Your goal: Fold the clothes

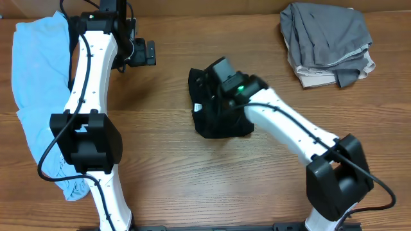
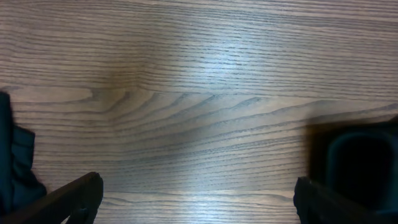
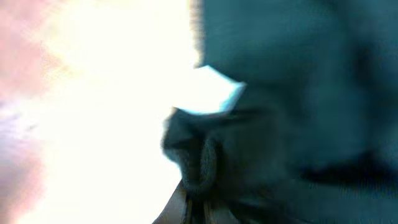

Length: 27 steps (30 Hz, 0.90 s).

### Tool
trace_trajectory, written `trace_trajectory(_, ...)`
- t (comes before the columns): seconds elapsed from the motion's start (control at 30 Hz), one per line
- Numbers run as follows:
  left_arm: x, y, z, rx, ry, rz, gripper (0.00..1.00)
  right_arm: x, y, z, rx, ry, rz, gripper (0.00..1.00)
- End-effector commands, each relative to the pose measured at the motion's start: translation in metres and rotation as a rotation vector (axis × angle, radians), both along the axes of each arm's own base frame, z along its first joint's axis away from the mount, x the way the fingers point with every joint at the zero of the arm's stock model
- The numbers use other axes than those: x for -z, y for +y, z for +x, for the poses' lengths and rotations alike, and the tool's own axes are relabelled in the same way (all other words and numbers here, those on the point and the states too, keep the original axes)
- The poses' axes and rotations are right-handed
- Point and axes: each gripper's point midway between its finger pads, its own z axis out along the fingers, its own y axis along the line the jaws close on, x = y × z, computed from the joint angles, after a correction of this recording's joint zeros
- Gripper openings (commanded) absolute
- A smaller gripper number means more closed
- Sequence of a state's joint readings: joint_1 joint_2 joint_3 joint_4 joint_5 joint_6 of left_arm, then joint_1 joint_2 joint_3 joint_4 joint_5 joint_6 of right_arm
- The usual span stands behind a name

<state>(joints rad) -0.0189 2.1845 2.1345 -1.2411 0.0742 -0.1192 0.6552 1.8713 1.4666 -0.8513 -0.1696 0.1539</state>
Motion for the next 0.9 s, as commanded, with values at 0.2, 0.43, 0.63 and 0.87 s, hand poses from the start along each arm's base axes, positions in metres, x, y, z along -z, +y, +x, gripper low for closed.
trace_trajectory(0.2,0.003,0.0,0.0,0.026,0.003,0.011,1.0,-0.019,0.049,-0.055,-0.156,0.029,0.052,0.61)
trace_trajectory(0.43,0.004,0.0,-0.002,0.029,0.011,0.012,1.0,-0.019,0.009,-0.021,0.013,0.029,0.01,0.65)
trace_trajectory(0.63,0.003,0.0,-0.001,0.029,0.006,0.012,1.0,-0.004,-0.044,0.01,0.143,0.033,-0.076,0.12)
trace_trajectory(0.87,0.003,0.0,0.0,0.029,0.004,0.011,1.0,0.048,-0.087,-0.003,0.222,0.156,-0.116,0.04)
